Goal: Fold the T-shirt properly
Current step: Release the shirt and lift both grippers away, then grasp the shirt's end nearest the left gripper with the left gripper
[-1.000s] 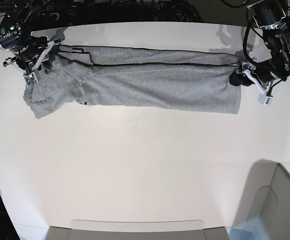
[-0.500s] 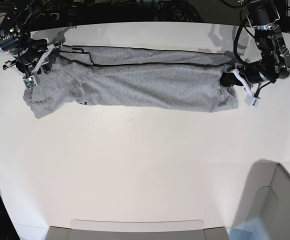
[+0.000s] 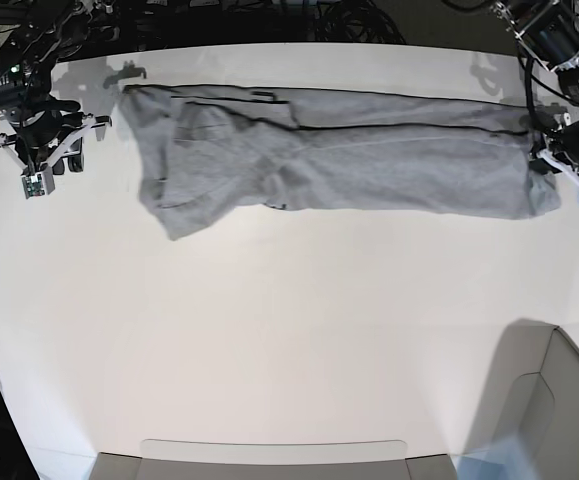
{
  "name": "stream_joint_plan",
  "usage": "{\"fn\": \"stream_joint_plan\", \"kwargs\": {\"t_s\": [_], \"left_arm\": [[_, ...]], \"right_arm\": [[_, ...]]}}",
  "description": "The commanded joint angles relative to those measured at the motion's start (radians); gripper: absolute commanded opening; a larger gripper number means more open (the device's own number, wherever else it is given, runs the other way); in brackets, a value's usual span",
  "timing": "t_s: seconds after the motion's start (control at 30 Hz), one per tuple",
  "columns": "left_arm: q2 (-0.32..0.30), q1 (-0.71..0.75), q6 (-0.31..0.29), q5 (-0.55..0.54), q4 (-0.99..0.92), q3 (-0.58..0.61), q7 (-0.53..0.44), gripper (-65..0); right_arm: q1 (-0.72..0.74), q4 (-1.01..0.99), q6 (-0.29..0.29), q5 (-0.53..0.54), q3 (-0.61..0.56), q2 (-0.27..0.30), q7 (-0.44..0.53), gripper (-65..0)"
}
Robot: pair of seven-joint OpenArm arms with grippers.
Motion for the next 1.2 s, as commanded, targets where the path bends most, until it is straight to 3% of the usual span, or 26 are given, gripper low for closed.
{"fn": "stream_joint_plan", "kwargs": {"t_s": [0.0,0.1,0.2,0.3,0.43,0.6,0.87,1.07,1.17], "left_arm": [[-0.023,-0.027,-0.003,-0.024,0.018,-0.008,-0.013,-65.0],[-0.028,-0.047,-0.003,-0.027,0.041,-0.032,-0.013,-65.0],[-0.012,-0.031,-0.003,-0.029,0.219,-0.043,-0.013,-65.0],[0.077,0.039,-0.003,-0.029,0.46,-0.026,-0.013,-65.0],[0.193,0.139,-0.003,-0.03,0.721,0.107,-0.013,-65.0],[0.281,0.178,-0.003,-0.027,0.729,0.341,-0.013,-65.0],[0.374,0.182,0.13,-0.029,0.727,0.506,-0.013,-65.0],[0.39,0.181,0.281,-0.024,0.712,0.648,-0.017,-65.0],[0.382,0.182,0.337,-0.024,0.678,0.675,-0.071,-65.0]], "right_arm": [[0.006,0.019,0.011,0.008,0.005,0.008,0.014,-47.3],[0.004,0.019,0.011,0.008,0.005,0.008,0.014,-47.3],[-0.001,0.019,0.011,0.008,0.005,0.008,0.014,-47.3],[0.001,0.017,0.011,0.008,0.005,0.008,0.014,-47.3],[0.007,0.016,0.011,0.008,0.0,0.009,0.014,-47.3],[0.021,0.012,0.011,0.008,0.0,0.011,0.014,-47.3],[0.016,0.012,0.011,0.007,0.0,0.016,0.014,-47.3],[0.015,0.011,0.011,0.007,0.0,0.016,0.014,-47.3],[0.013,0.011,0.011,0.005,0.0,0.016,0.014,-47.3]]}}
